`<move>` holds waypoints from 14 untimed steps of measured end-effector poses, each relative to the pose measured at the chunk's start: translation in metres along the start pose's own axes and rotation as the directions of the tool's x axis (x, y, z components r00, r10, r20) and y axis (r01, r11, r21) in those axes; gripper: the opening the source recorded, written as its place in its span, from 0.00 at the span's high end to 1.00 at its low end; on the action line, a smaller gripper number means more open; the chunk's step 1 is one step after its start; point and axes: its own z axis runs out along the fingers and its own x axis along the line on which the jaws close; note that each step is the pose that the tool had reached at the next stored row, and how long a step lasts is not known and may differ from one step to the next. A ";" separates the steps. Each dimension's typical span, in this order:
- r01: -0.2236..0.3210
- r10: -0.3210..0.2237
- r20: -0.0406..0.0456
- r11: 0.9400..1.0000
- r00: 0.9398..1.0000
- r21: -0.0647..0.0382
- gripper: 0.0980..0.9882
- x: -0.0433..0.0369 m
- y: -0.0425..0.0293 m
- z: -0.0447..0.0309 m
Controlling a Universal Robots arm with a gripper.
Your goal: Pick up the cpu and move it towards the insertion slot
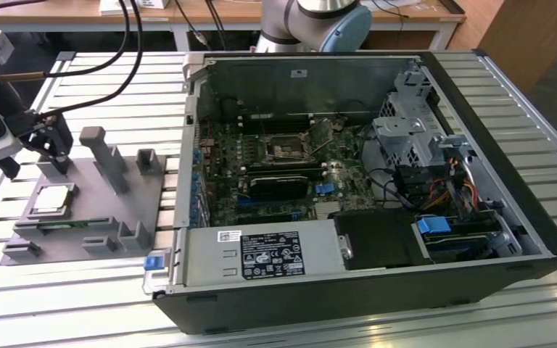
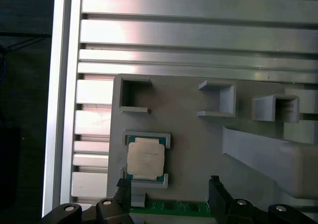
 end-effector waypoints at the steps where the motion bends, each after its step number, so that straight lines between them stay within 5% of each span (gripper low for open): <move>1: 0.000 0.000 0.000 1.000 1.000 0.000 0.30 0.0000 0.0000 0.0002; 14: 0.000 0.000 0.000 1.000 1.000 0.000 0.30 0.0003 -0.0003 0.0034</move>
